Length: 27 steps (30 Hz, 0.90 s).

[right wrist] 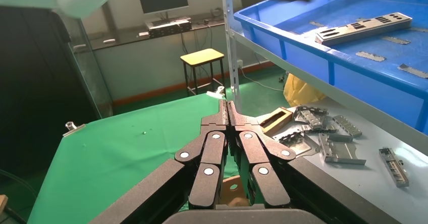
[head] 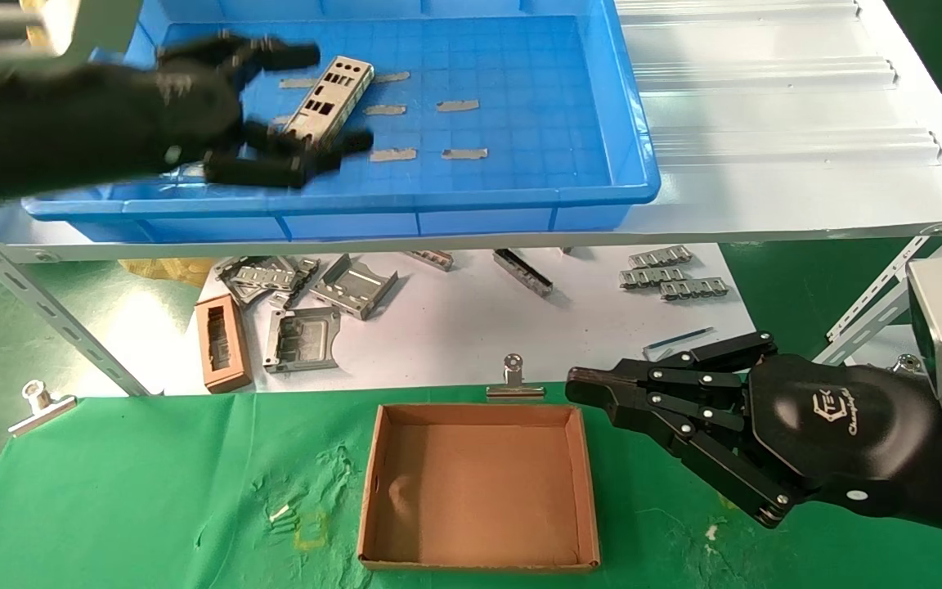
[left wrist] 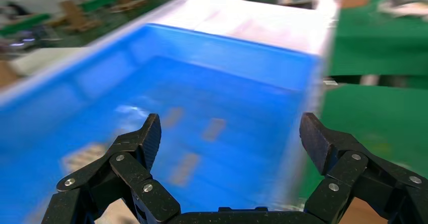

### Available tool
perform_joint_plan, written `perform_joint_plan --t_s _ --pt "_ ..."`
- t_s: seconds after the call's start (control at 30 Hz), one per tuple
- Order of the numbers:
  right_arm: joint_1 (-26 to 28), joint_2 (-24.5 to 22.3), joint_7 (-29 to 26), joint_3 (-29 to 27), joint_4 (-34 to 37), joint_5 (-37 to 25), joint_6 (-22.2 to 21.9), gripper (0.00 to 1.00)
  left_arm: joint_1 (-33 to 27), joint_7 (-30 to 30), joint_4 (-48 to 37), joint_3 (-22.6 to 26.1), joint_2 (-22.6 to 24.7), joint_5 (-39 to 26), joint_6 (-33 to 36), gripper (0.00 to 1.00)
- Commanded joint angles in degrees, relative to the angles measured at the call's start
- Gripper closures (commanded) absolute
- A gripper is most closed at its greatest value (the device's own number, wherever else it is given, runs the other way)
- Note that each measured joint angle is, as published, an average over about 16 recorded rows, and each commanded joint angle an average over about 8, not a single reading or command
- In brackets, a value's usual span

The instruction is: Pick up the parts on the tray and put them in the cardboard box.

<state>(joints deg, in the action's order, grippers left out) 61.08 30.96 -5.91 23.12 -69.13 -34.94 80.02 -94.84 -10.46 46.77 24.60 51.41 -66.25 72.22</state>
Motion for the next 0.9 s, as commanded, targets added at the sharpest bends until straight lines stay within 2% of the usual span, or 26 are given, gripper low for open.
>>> perform_joint_plan --t_s 0.03,0.2,0.47,0.8,0.87,0.9 --pt "0.0 0.0 0.0 0.0 0.0 0.0 0.0 1.0 -4.02 1.1 -5.45 1.25 2.9 -2.92 -1.38 0.0" --pt "0.0 0.0 0.0 0.0 0.0 0.0 0.0 0.99 -11.17 4.86 -18.54 4.13 8.83 -8.65 -5.02 0.0" --pt "0.0 0.0 0.0 0.0 0.0 0.0 0.0 0.01 -18.48 6.28 -34.01 7.51 15.36 -14.54 -9.76 0.0" --pt "0.0 0.0 0.0 0.0 0.0 0.0 0.0 0.0 -21.2 6.37 -42.44 8.14 18.5 -15.68 -13.13 0.02" --pt "0.0 0.0 0.0 0.0 0.0 0.0 0.0 0.0 -21.34 6.28 -43.33 8.11 18.78 -15.65 -13.29 0.12" --pt "0.0 0.0 0.0 0.0 0.0 0.0 0.0 0.0 -21.37 6.3 -43.67 8.1 18.87 -15.63 -13.35 0.21"
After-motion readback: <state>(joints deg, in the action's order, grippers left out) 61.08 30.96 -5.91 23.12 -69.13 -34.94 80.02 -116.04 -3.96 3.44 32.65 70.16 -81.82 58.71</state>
